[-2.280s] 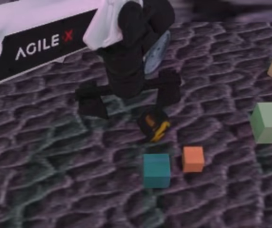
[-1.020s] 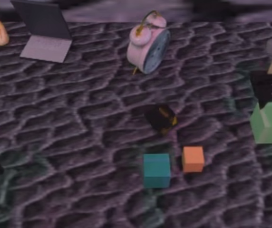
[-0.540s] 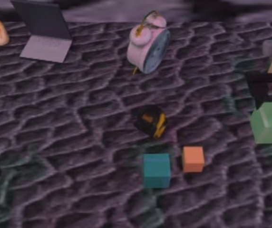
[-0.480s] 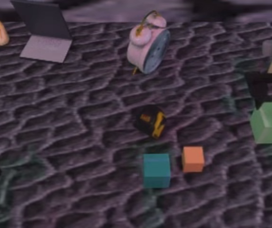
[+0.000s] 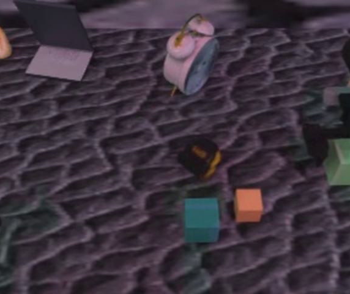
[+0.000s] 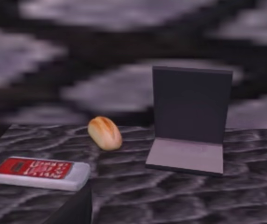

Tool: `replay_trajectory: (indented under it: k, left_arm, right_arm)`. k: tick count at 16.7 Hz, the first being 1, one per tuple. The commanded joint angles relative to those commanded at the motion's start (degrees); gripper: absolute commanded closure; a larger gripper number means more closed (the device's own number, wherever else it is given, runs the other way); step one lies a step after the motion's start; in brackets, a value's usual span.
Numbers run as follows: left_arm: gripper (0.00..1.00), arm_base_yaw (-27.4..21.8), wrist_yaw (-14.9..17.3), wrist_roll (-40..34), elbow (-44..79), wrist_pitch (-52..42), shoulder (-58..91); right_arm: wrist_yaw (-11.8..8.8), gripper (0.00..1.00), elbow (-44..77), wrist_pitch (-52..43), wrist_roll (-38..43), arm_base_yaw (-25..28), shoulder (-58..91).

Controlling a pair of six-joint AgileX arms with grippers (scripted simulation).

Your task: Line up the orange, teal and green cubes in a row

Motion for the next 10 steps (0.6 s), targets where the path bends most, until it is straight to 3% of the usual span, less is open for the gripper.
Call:
replay_trajectory:
  k: [5, 10]
  left_arm:
    - [0.00, 0.00, 0.00, 0.00, 0.00, 0.00, 0.00]
    - [0.00, 0.00, 0.00, 0.00, 0.00, 0.00, 0.00]
  right_arm:
    - [0.01, 0.00, -1.11, 1.58, 0.05, 0.04, 0.86]
    - [0.01, 0.38, -1.11, 1.58, 0.05, 0.04, 0.86]
